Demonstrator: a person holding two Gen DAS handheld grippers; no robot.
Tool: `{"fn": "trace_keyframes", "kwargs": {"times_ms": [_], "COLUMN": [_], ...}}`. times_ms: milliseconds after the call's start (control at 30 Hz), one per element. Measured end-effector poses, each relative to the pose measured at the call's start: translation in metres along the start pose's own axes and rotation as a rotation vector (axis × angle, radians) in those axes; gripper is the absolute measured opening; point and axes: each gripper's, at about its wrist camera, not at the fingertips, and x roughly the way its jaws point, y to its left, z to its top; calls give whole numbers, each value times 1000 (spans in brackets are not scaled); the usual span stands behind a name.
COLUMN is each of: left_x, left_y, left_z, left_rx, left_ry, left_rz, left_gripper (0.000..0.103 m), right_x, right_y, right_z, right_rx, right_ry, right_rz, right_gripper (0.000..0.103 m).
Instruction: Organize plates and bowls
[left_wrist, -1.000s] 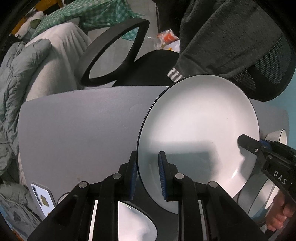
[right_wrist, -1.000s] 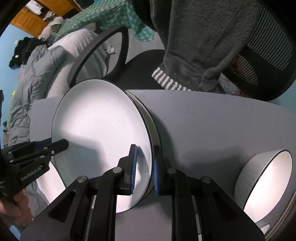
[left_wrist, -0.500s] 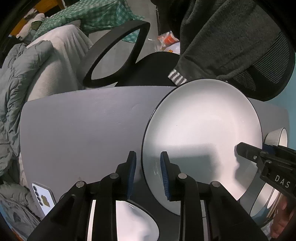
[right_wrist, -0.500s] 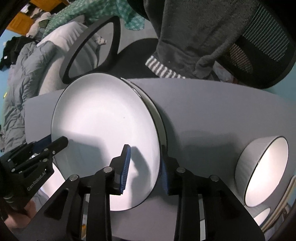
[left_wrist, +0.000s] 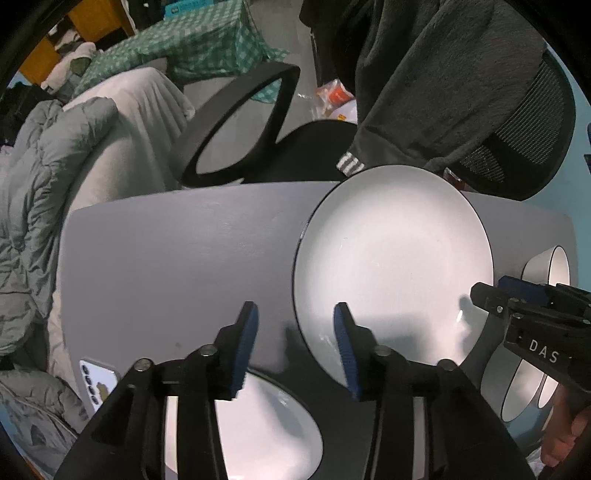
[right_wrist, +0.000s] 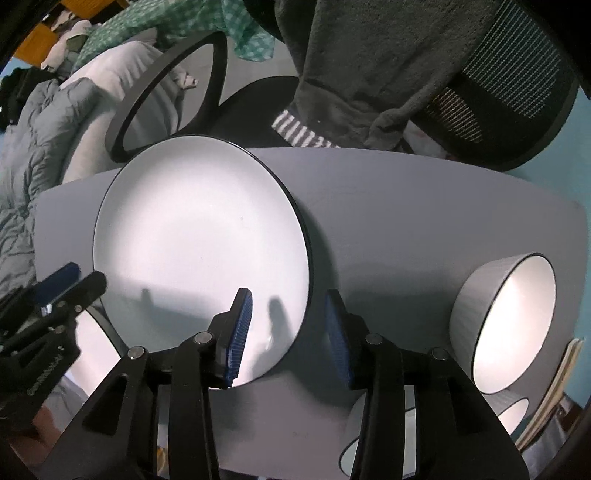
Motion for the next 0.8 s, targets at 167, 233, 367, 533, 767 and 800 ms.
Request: {"fn": "trace_keyframes", "kwargs": {"times_ms": [167,233,367,533,767,800], "left_x": [-23,-30,-43,-58,-66,-67], "left_y": [6,11,21,33,53,55], "left_z": [-12,-18,-31,-49,-75,-78], "left_rx": [6,-6,-32,-54,-77,-80], "left_ry": [-48,-56,-71,-91,-98,-97], "left_rz": [34,31,24,19,22,22], "left_gripper": [54,57,58,64,66,66], "right_x": [-14,-22,-35,-46,-53,-53], "right_y": [7,11,20,30,46,49], "right_z": [-10,-15,-27,-43,-66,-69], "right_rx": [-32,-47,-85,-122,-152,-155], "right_ry": [-45,-65,-97,-120,-132,-130], "right_rz": [-70,-85,-105,-112,-124,-121], "right_gripper": [53,55,60,65,67,67]}}
